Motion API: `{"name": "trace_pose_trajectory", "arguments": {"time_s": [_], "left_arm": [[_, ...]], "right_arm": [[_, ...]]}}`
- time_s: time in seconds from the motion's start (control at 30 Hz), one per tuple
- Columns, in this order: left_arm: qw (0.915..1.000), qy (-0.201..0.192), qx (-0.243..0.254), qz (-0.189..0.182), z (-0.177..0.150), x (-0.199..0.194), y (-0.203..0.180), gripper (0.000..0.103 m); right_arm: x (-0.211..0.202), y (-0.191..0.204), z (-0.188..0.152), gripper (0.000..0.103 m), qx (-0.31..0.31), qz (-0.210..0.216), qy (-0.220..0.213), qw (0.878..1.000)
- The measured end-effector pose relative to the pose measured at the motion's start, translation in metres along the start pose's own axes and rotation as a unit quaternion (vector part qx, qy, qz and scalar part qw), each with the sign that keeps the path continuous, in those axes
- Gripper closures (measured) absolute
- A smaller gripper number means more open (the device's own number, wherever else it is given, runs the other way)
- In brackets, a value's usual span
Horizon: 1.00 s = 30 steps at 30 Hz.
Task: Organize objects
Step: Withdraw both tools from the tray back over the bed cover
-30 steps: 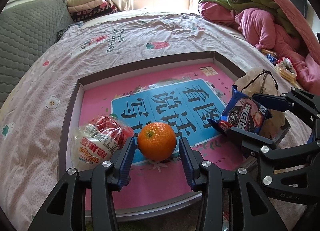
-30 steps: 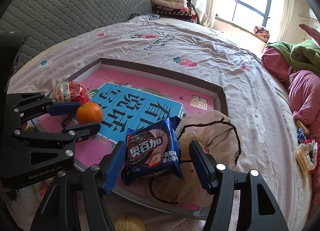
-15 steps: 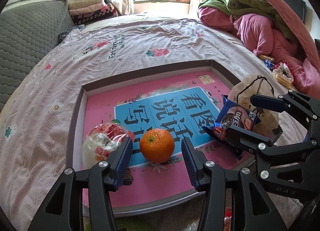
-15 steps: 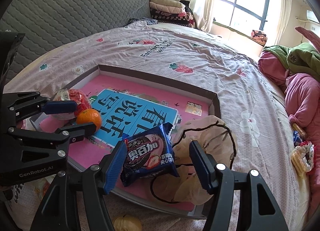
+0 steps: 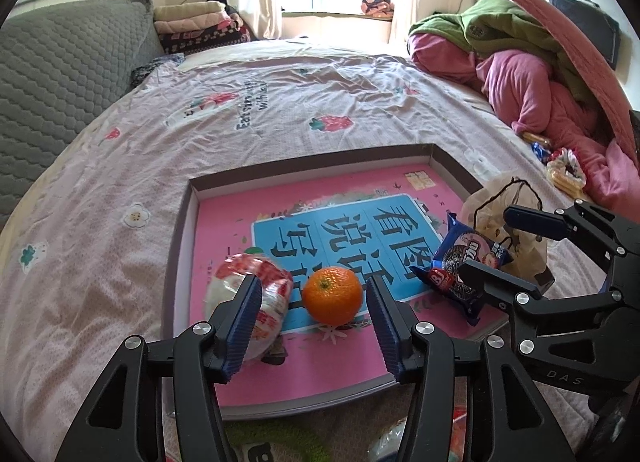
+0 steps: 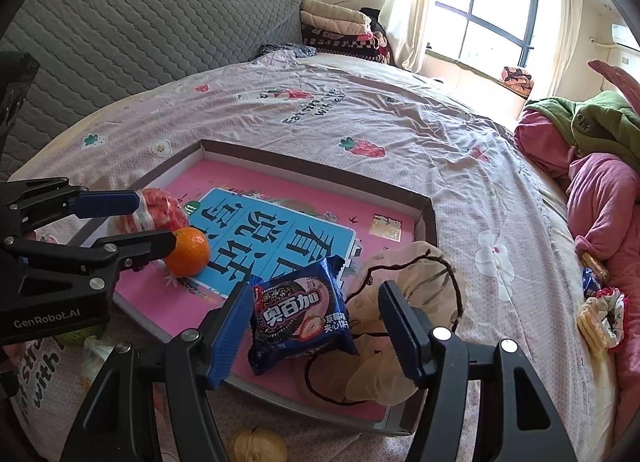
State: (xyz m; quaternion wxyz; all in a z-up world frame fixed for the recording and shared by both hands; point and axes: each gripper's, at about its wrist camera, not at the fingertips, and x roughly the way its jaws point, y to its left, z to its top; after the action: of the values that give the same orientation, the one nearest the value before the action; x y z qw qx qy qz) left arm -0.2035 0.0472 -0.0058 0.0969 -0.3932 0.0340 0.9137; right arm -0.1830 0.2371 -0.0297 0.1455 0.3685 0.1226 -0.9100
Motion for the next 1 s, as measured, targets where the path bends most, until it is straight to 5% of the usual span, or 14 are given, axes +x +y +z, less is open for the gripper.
{"name": "trace_pose_trajectory", "arguments": {"time_s": [1.0], "left_arm": [[0.9994,-0.026,0.008,0.020,-0.005,-0.022,-0.007,0.040]], "right_arm": [[-0.019,0.002,0.004,0.038,-0.002,0.000,-0.024,1.000]]}}
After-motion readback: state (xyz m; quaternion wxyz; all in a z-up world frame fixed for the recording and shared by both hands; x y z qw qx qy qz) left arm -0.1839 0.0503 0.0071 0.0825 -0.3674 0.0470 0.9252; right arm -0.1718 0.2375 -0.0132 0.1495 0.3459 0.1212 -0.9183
